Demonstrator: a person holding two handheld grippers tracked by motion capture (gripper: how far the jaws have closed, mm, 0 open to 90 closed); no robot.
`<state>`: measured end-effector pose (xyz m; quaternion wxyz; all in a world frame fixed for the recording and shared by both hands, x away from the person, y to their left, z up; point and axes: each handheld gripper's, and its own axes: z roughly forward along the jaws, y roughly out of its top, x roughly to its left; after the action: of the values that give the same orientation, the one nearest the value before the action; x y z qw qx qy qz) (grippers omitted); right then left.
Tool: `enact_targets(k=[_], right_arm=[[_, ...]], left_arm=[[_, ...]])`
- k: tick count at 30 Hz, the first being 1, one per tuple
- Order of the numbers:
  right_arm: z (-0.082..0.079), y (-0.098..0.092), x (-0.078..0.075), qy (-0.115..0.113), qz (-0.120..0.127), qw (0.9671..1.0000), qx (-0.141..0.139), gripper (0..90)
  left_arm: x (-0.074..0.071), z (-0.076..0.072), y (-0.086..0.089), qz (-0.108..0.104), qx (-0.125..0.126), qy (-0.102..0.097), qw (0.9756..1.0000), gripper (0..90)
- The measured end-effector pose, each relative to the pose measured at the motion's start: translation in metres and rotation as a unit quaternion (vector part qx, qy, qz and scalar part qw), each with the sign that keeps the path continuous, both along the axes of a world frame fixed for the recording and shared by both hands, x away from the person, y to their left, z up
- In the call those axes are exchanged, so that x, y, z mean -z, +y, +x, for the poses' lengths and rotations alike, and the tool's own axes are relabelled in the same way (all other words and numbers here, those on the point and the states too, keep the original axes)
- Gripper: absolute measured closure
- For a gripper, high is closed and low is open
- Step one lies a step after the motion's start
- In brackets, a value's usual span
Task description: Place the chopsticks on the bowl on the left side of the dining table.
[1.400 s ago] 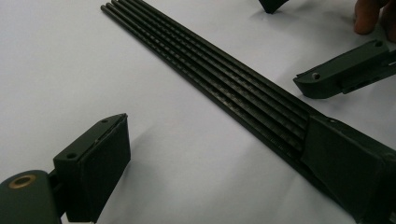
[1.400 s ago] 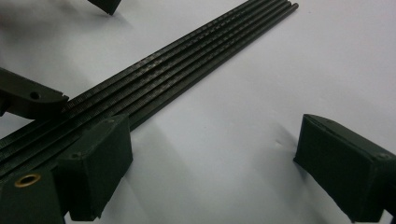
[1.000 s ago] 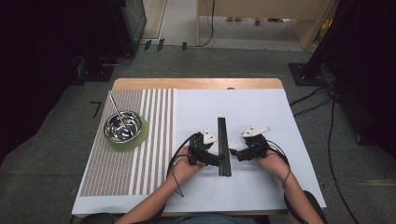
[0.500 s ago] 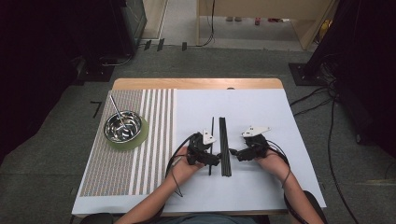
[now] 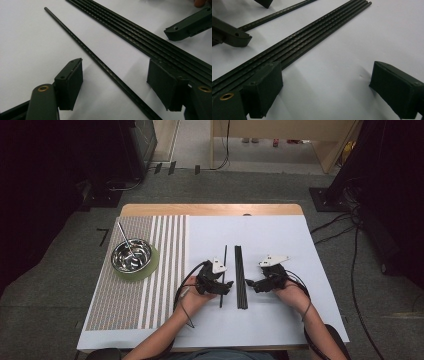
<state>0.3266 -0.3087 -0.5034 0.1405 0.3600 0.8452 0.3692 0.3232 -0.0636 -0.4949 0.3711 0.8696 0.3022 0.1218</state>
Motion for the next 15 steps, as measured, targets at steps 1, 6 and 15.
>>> enact_targets(k=[1, 6, 15], right_arm=[[0.0, 0.0, 0.0, 0.0, 0.0, 1.0, 0.0, 10.4], [0.0, 0.0, 0.0, 0.0, 0.0, 1.0, 0.0, 10.4], [0.0, 0.0, 0.0, 0.0, 0.0, 1.0, 0.0, 10.4]], left_arm=[[-0.0002, 0.0004, 0.0006, 0.001, 0.0, 0.0, 1.0, 30.0], [0.0001, 0.0011, 0.003, 0.003, 0.012, -0.001, 0.9999, 29.3], [-0.0031, 0.0036, 0.0085, 0.01, 0.01, 0.003, 0.9999, 40.5]])
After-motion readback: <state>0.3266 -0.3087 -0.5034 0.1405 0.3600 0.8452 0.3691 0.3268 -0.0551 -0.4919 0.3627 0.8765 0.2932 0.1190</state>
